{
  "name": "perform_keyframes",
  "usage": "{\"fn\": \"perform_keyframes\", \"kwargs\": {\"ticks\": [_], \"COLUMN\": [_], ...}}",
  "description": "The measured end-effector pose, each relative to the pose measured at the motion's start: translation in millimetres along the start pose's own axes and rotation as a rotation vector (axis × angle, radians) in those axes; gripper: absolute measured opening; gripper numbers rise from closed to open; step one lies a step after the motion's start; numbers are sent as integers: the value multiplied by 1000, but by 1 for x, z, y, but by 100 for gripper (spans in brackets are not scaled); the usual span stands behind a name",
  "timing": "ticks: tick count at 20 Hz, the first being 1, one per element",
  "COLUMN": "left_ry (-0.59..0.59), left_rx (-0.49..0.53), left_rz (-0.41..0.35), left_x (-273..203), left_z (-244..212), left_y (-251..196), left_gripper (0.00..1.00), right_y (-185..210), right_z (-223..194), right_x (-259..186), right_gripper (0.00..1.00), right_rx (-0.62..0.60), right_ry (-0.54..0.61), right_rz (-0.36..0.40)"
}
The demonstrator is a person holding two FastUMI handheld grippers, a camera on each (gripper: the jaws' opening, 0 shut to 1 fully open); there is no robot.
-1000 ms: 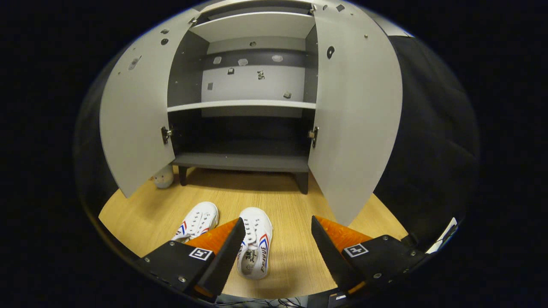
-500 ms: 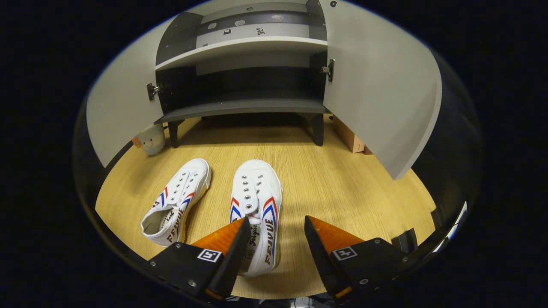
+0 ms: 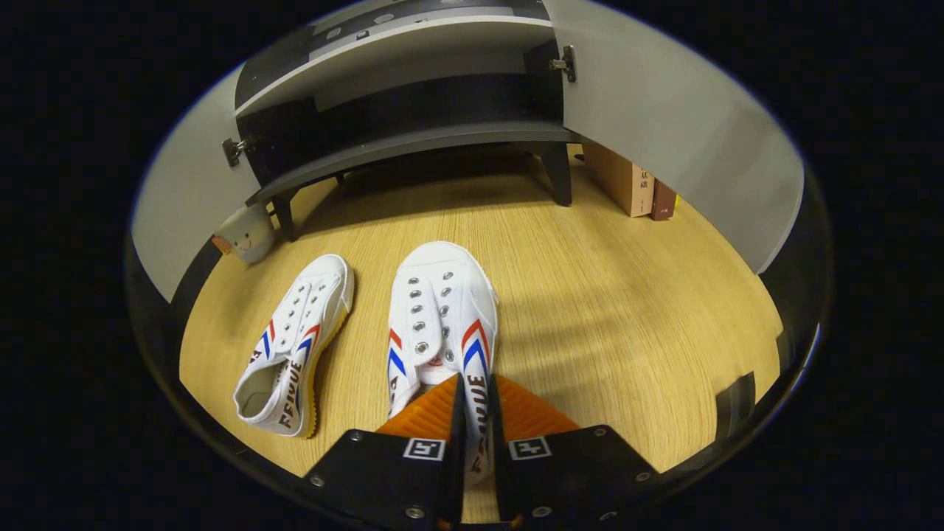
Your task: Grab one shoe with the right hand and put it into the shoe cabinet, grab the other shoe with the left hand and put it into the shoe cabinet; then close the right door with the right hand and the left door with the left hand.
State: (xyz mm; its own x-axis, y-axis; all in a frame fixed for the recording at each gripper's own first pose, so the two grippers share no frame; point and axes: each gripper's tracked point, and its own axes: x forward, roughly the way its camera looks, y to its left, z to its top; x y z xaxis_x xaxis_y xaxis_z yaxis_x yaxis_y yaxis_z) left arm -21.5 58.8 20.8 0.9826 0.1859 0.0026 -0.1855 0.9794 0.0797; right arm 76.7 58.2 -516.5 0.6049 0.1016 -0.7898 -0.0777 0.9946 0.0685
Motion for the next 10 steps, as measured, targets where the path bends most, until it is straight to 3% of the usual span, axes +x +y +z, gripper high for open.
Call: {"fn": "perform_keyframes", "kwargs": {"ticks": [2,10], "left_ry": [2,-14], "left_rx": [-6,-26], "left_rz": [-7,-26], "left_x": [0,9], "left_z": [0,2], "left_y": [-3,-4], "left_gripper": [96,97], "right_y": [-3,9], "right_z": [10,91], "right_x": [-9,-82], "right_gripper": [0,0], "right_rx": [-7,4], "right_ry": [-12,-156], "right_rz": [-20,-30]}}
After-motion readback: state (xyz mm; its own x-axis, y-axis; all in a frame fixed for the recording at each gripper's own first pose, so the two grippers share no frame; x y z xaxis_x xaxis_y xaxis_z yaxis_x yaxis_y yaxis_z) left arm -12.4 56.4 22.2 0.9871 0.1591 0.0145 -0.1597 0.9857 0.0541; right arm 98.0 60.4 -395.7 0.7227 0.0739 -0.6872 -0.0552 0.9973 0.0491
